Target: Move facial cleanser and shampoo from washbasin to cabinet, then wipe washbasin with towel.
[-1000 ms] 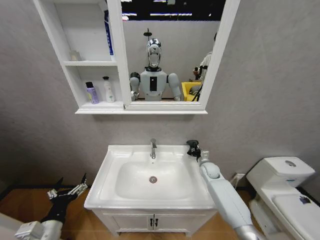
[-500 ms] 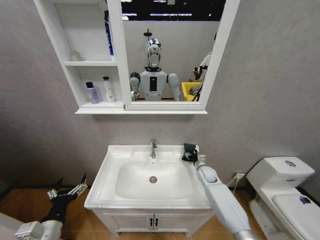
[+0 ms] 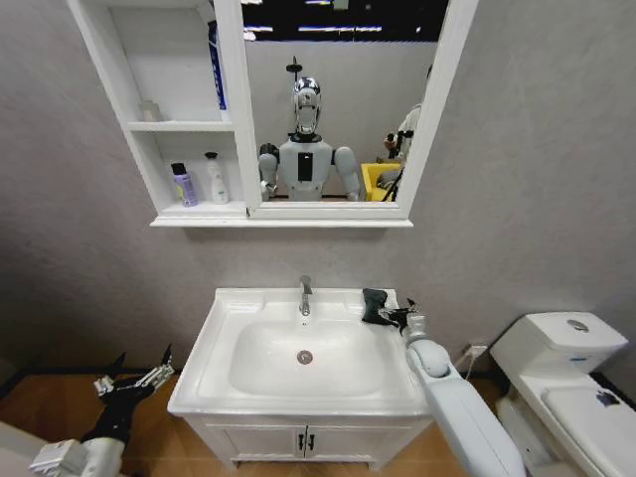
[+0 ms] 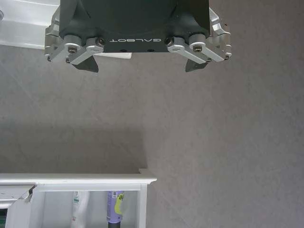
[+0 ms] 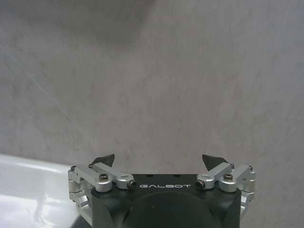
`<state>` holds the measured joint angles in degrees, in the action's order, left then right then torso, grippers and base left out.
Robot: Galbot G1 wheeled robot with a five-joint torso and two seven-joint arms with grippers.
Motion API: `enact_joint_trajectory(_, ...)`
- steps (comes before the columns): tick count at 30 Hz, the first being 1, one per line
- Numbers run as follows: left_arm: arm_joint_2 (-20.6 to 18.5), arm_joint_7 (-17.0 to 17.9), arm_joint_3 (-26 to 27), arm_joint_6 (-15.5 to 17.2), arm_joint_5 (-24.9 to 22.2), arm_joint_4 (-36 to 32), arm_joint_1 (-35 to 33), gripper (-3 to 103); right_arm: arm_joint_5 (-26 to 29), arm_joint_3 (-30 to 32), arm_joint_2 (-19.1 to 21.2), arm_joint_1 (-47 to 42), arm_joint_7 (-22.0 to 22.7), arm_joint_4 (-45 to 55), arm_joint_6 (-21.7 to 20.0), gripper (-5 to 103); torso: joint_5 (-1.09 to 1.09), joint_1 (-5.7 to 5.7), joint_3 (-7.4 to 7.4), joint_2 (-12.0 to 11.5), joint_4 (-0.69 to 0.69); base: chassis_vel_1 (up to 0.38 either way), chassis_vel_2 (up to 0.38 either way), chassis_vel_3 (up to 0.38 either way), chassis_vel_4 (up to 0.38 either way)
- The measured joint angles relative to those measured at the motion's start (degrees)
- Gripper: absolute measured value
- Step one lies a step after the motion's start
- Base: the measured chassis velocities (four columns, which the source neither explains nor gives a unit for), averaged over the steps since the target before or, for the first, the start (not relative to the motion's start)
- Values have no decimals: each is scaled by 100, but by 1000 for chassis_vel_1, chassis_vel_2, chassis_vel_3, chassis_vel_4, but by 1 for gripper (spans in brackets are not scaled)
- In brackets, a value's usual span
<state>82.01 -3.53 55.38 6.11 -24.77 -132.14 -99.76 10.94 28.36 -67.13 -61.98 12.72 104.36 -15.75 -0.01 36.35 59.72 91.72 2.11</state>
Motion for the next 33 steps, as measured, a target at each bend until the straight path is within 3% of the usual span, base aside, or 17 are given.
enact_joint_trajectory(2, 1, 3, 1, 0, 0, 0, 0, 100, -12, 69, -89, -301, 62, 374, -34, 100, -1, 0, 0, 0, 2, 0, 0, 0, 0)
enact_joint_trajectory(5, 0, 2, 0, 0, 0, 0, 0, 100, -171, 140, -494, -1622, 223, 1842, -88, 100, 1, -1, 0, 1, -2, 0, 0, 0, 0)
enact_joint_trajectory(8, 0, 2, 0, -1, 0, 0, 0, 100, -356, 109, -710, -2267, 337, 2534, -21, 100, -1, -1, -1, 1, 3, 0, 0, 0, 0)
enact_joint_trajectory(14, 0, 3, 0, 0, 0, 0, 0, 100, -635, 83, -886, -3396, 451, 3323, 36, 100, 0, -1, 0, 1, -1, 0, 0, 0, 0)
enact_joint_trajectory(24, 0, 3, 0, 0, 0, 0, 1, 100, -768, 6, -859, -3672, 692, 3599, 89, 100, 1, 4, 2, -1, 1, 29, -43, -26, 52)
enact_joint_trajectory(33, 0, 0, 0, 0, 0, 0, 0, 100, -845, -23, -901, -3752, 705, 3690, 119, 100, 2, 0, 1, 0, 0, 159, -232, -153, 216)
